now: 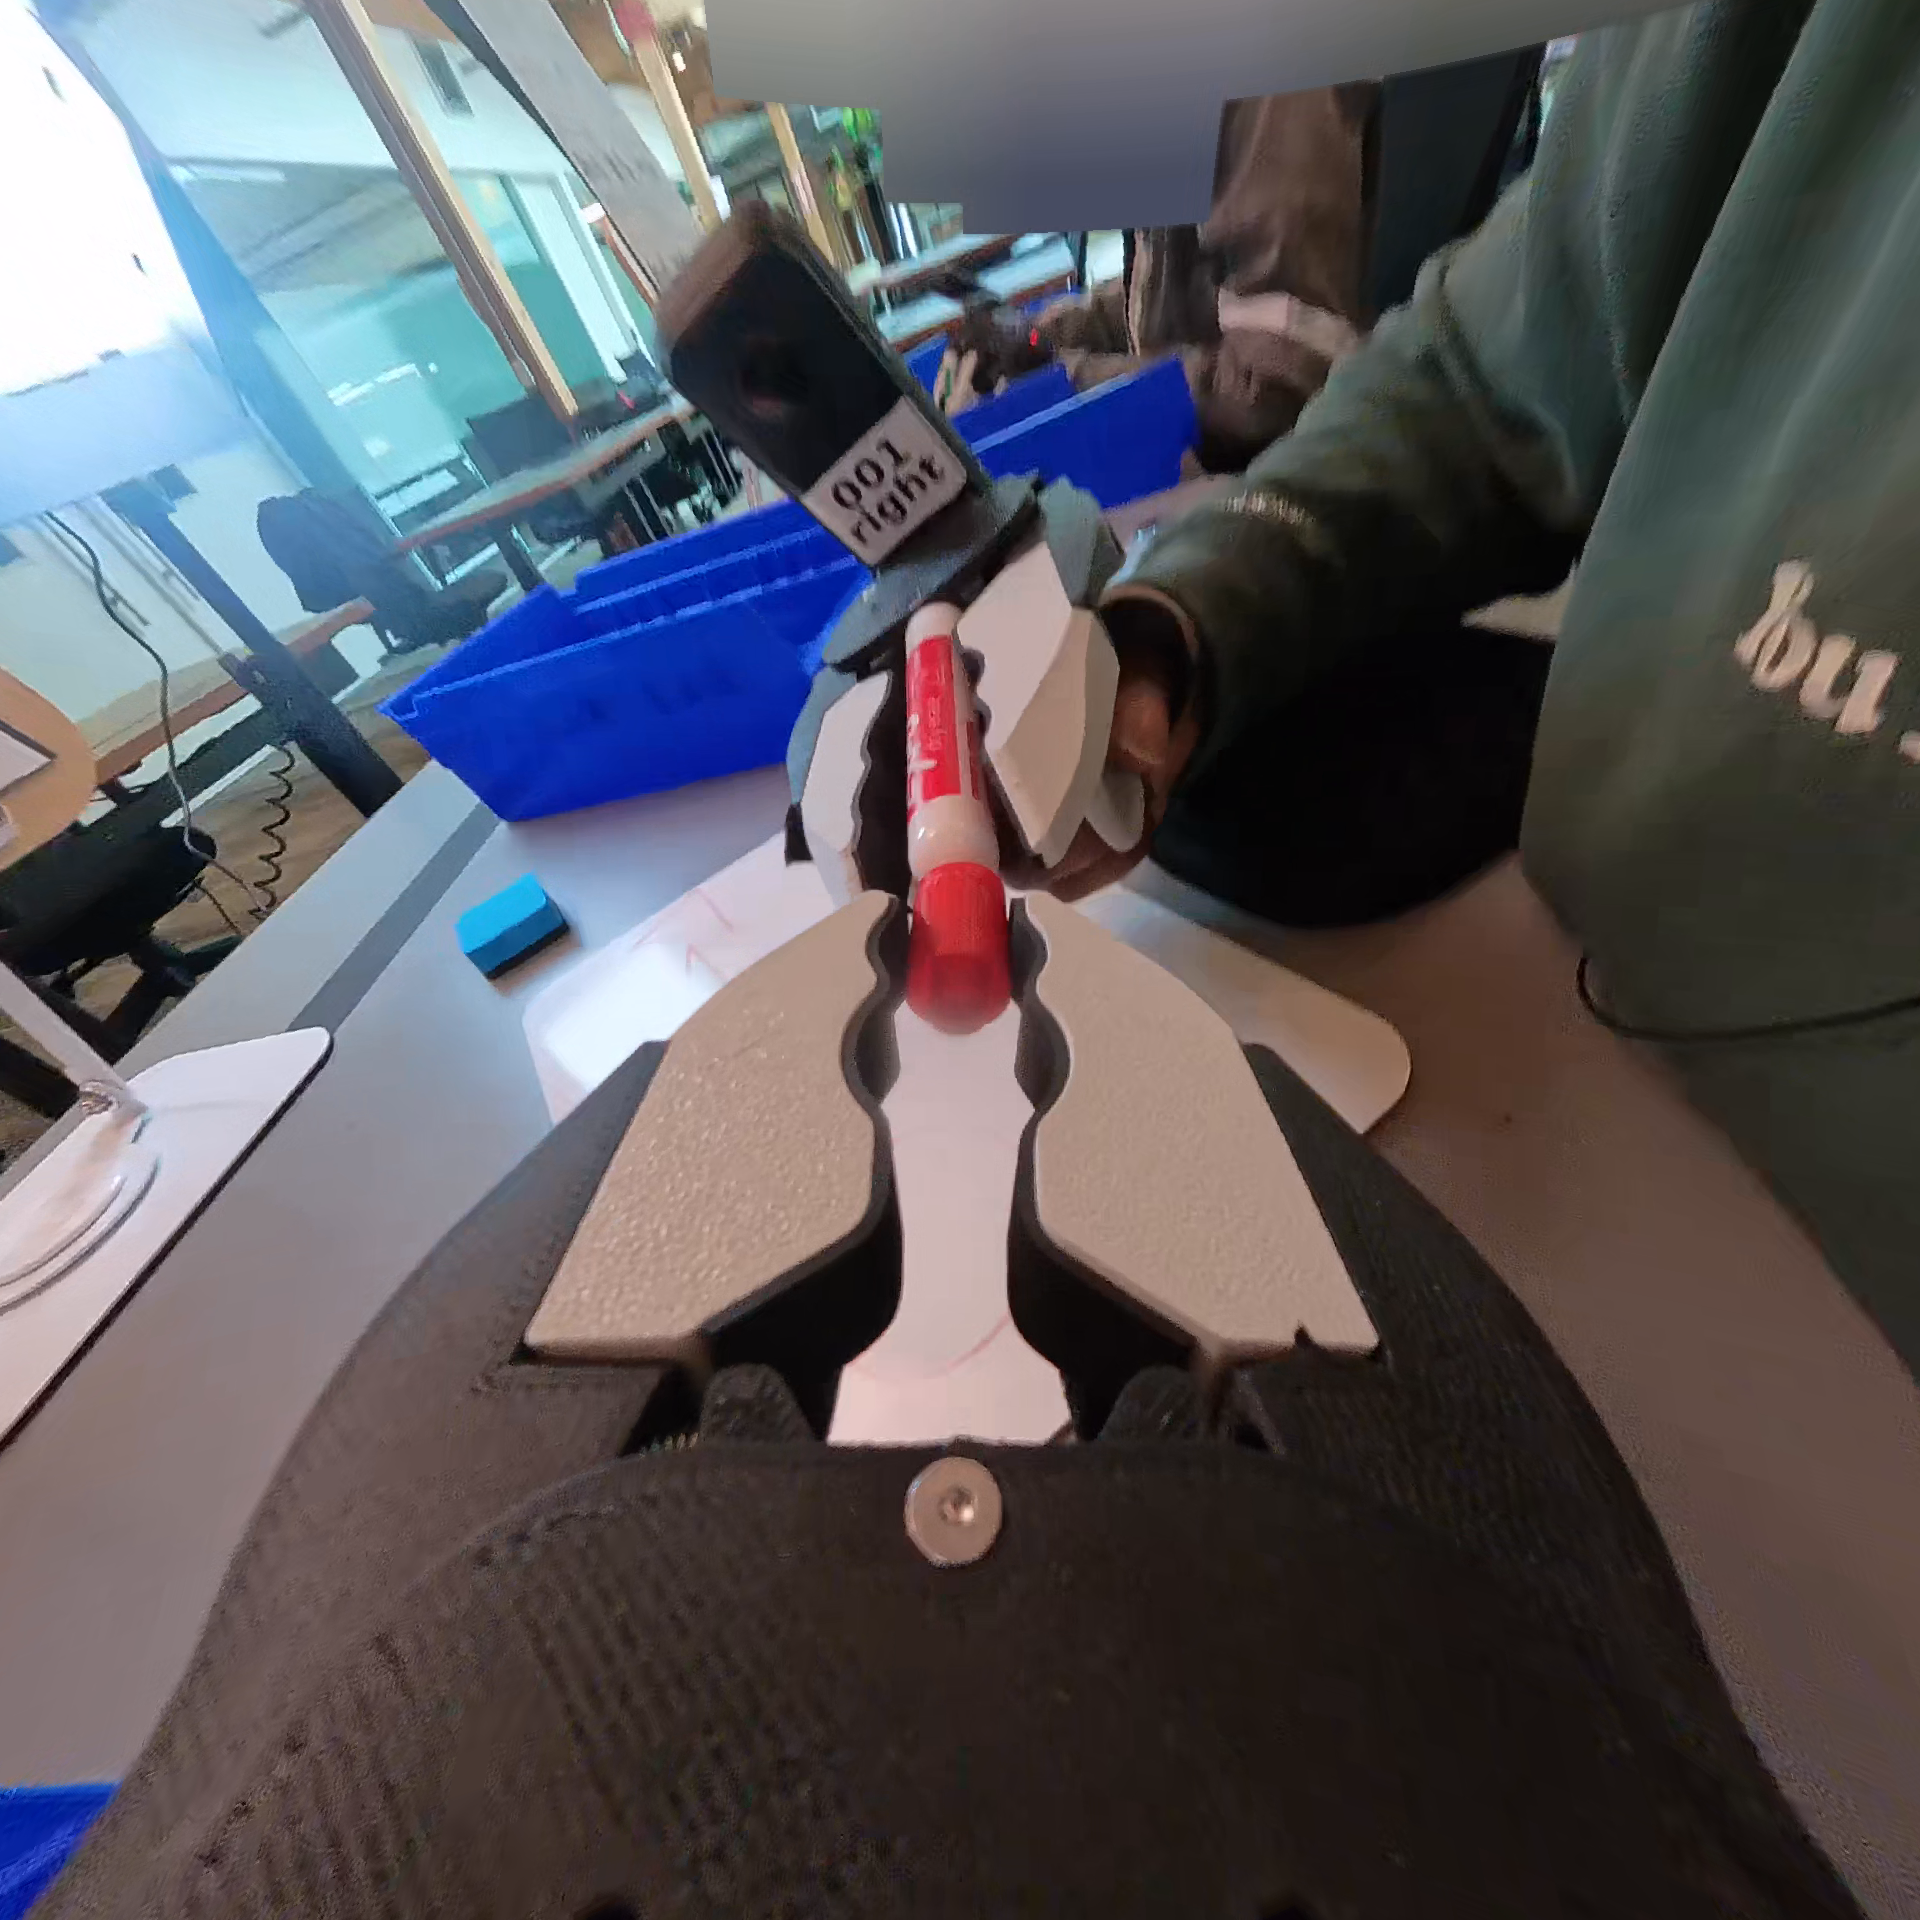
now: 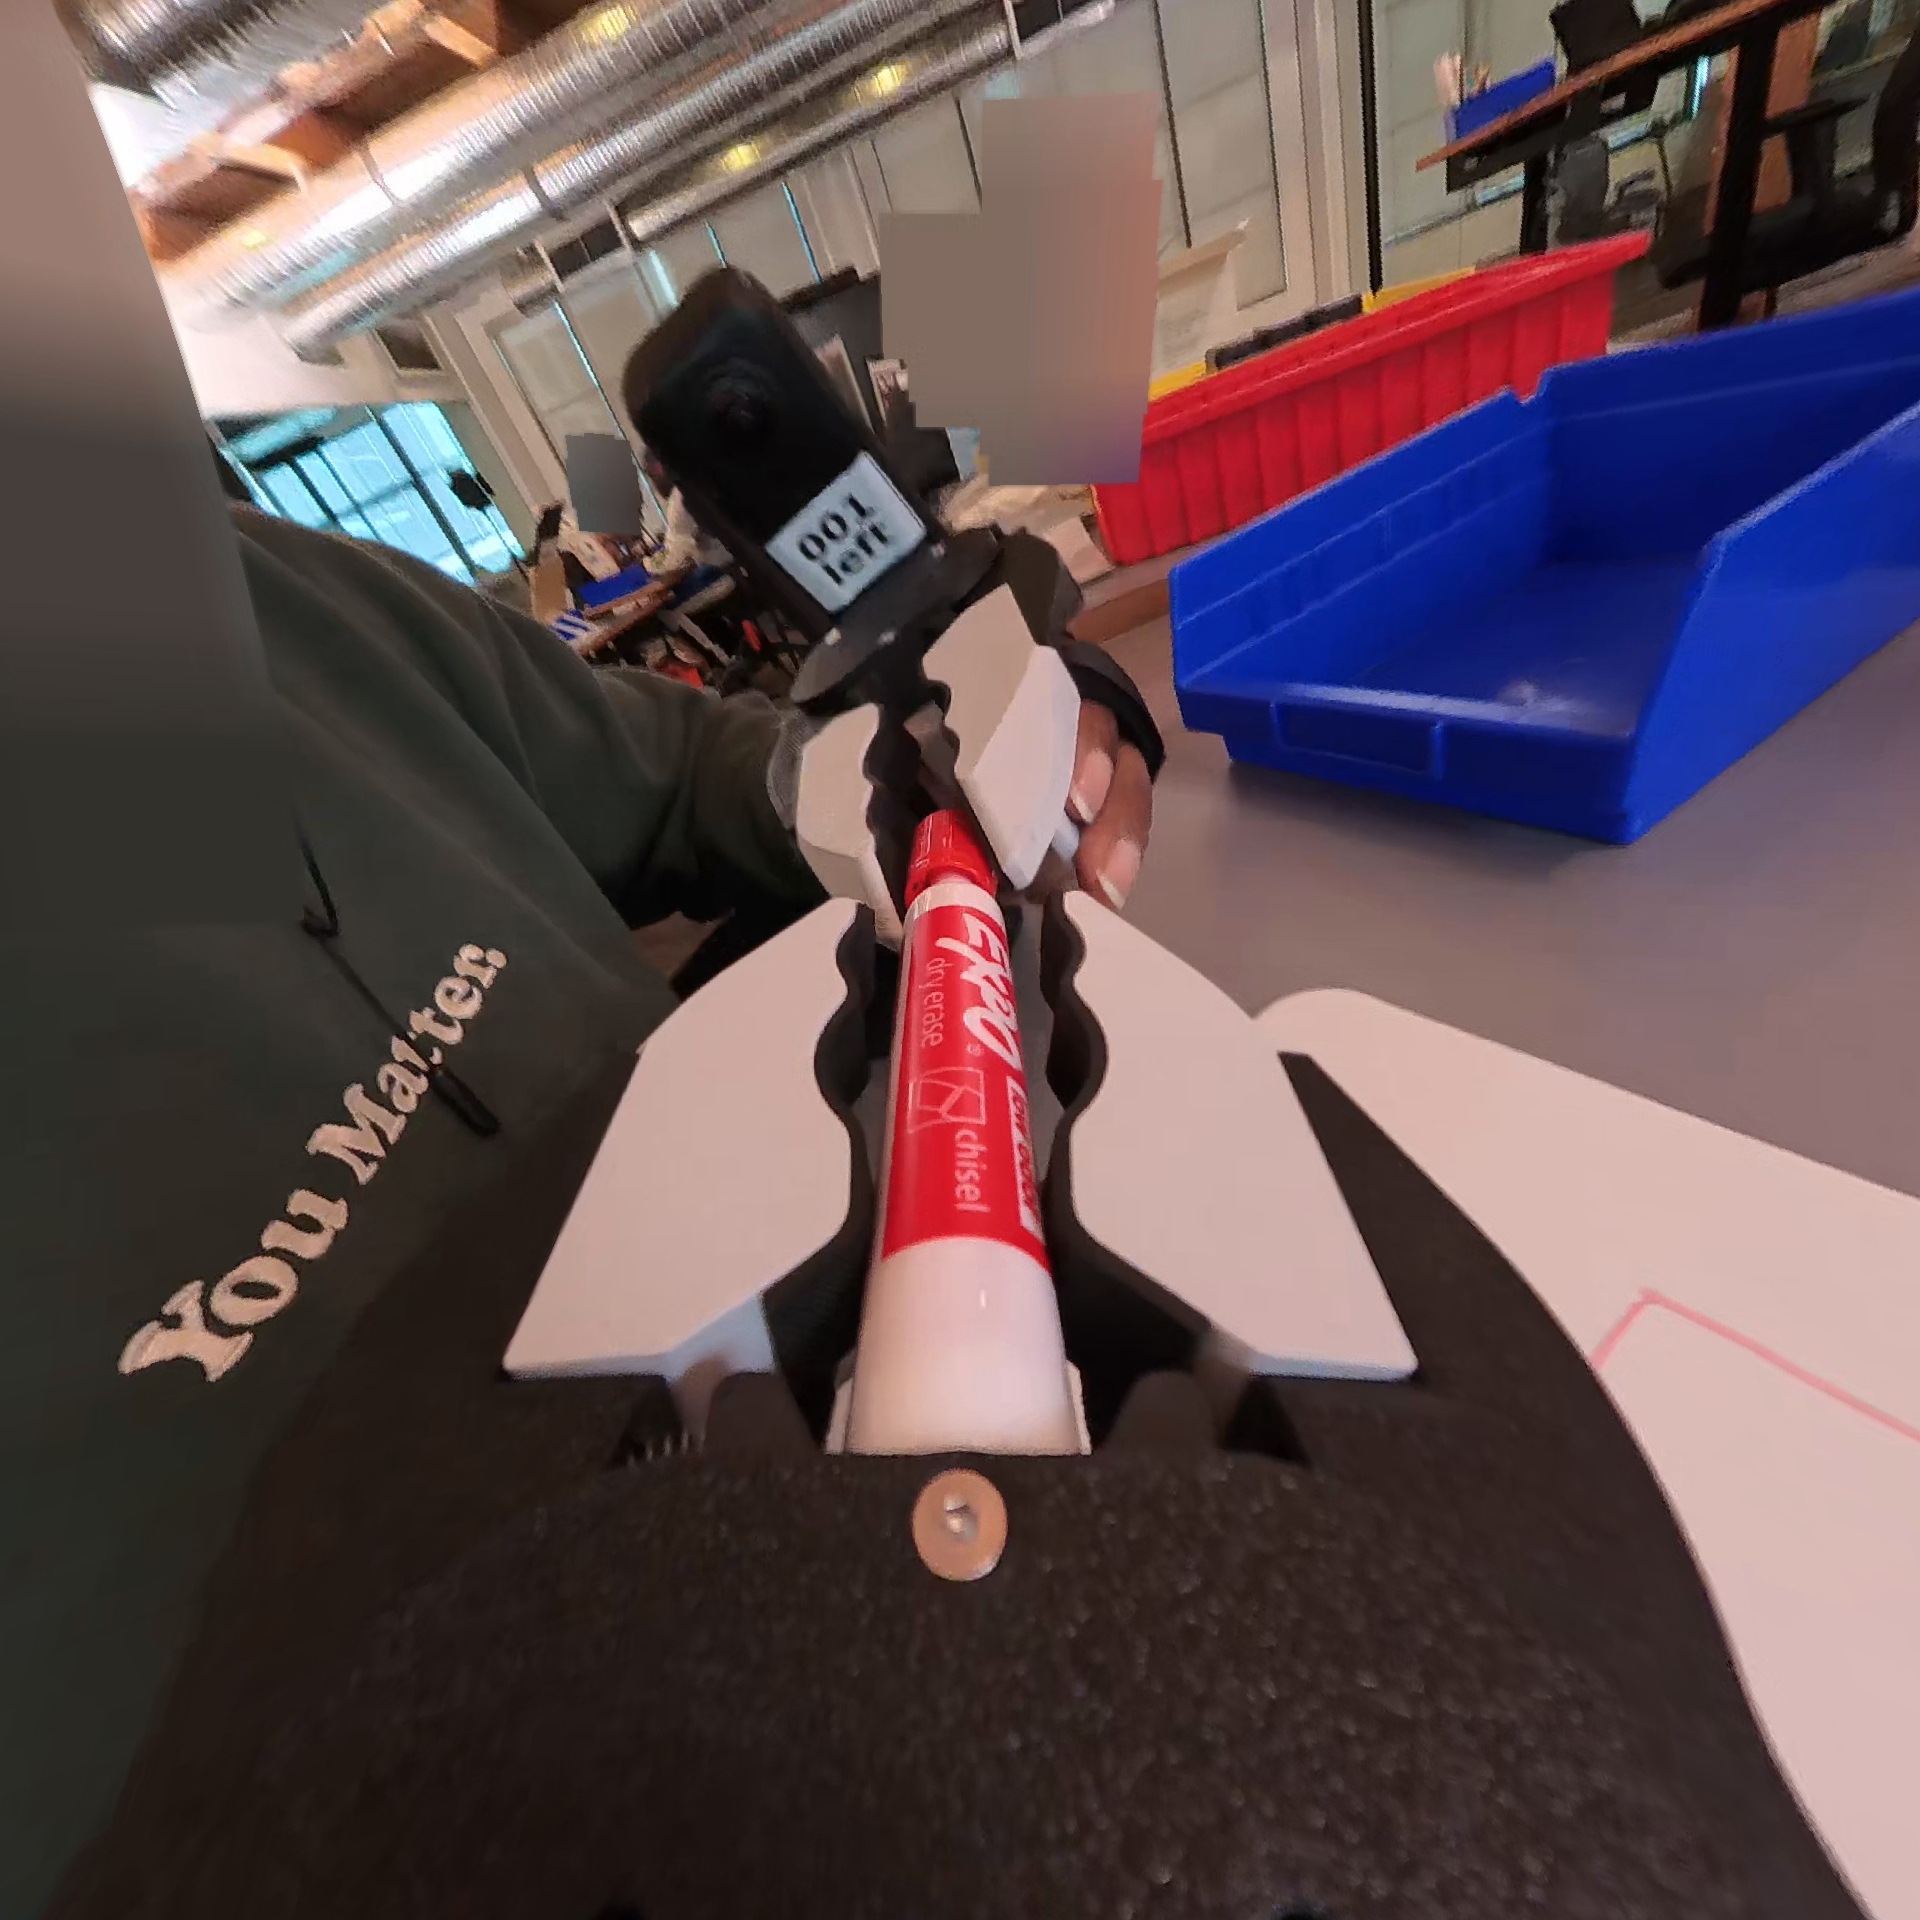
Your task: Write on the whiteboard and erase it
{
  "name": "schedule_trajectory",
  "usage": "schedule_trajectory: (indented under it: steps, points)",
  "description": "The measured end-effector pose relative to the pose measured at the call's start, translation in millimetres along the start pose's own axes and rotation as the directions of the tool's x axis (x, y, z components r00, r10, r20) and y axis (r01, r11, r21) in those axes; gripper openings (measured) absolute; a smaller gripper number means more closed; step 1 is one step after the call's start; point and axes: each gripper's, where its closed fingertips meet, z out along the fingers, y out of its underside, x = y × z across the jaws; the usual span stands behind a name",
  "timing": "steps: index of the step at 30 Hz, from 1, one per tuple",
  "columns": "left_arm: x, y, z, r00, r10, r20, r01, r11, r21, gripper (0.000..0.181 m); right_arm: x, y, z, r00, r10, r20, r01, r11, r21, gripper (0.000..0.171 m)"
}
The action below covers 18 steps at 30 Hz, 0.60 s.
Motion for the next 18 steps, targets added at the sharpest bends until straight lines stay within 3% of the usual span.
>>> schedule_trajectory:
  steps: [8,12,16,18]
  points:
    - [5.3,15.2,5.7,0.993,0.116,0.008,-0.115,0.99,-0.083,0.019,4.1,13.5,3.2,0.99,0.14,-0.004,-0.139,0.989,0.042,0.031]
    - [3.5,26.4,6.6,0.981,0.192,0.027,-0.186,0.972,-0.145,0.019,10.3,24.0,7.1,0.992,0.116,-0.056,-0.116,0.993,-0.007,0.032]
    - [-1.6,21.8,6.7,0.977,0.208,0.034,-0.202,0.97,-0.136,0.019,13.9,18.5,7.5,0.994,0.094,-0.063,-0.094,0.996,-0.002,0.033]
    - [-5.5,6.3,5.5,0.981,0.184,0.058,-0.18,0.982,-0.063,0.022,11.1,8.6,3.7,0.997,0.054,-0.058,-0.055,0.998,-0.015,0.033]
